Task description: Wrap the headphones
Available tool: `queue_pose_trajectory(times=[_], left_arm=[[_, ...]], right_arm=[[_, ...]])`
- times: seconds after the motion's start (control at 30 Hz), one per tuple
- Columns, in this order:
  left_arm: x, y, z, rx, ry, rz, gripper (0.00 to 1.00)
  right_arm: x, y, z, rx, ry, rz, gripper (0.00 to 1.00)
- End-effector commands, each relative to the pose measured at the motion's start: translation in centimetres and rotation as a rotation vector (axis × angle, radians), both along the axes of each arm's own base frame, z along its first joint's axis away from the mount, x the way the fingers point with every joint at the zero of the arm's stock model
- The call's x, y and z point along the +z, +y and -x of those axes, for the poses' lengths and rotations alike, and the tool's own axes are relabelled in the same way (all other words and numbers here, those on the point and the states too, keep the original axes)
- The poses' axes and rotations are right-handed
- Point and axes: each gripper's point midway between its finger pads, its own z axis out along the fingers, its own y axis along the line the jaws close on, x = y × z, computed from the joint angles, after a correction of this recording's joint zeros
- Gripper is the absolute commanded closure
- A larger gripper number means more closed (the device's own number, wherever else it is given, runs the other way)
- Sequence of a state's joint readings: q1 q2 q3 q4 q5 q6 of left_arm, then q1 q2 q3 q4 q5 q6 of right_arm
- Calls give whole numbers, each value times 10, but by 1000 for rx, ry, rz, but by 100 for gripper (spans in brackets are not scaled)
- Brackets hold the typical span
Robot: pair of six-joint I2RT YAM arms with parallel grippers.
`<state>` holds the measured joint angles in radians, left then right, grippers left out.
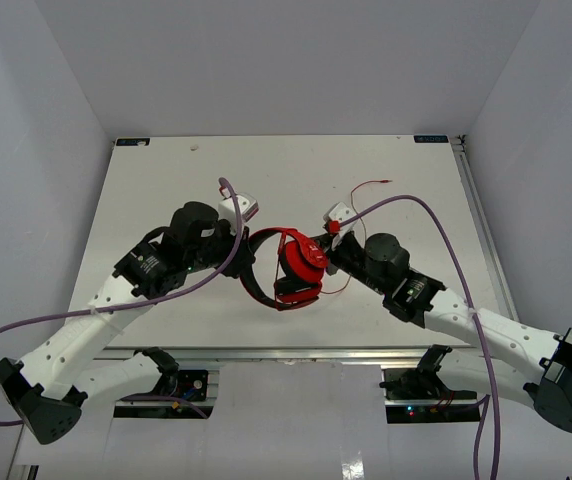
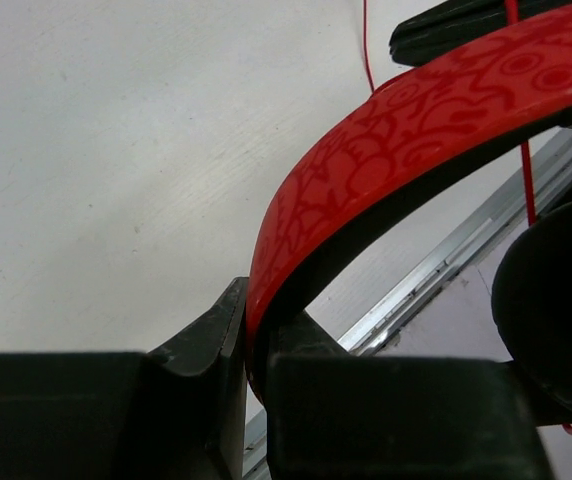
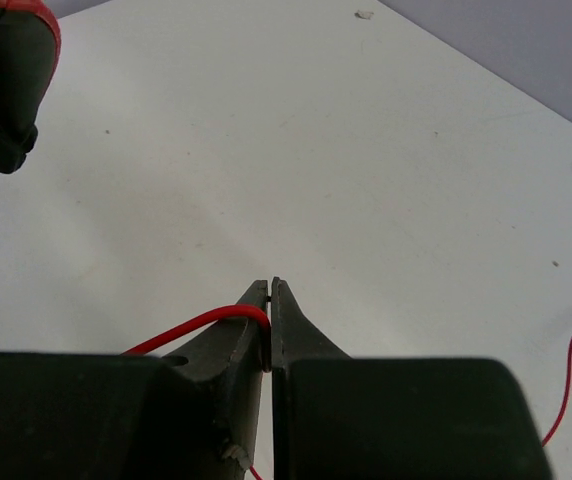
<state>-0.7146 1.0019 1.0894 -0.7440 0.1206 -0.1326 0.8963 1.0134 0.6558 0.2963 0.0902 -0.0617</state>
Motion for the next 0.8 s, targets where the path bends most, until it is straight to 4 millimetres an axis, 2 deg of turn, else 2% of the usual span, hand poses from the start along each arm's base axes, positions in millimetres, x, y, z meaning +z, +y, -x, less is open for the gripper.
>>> queue_pose_trajectory(times=[0.0,0.17,0.47,0.6,0.77], left_arm=[[-28,-5,39,-182,108,-149,100],[-32,-7,33,-171,111,-176,100],[-30,-10,27,-162,107,-188,100],[-35,1,16,-88,93,-251,100],[-37,24,-13,88,35,-369,100]], right_arm=[[76,-24,-39,-194,-171,-113,89],[84,-29,-38,-203,-197,-127,86],[81,-27,-42,-203,-206,-137,84],[88,-29,-42,-204,-220,-136,89],[95,-28,-33,-155,-207,-103,92]])
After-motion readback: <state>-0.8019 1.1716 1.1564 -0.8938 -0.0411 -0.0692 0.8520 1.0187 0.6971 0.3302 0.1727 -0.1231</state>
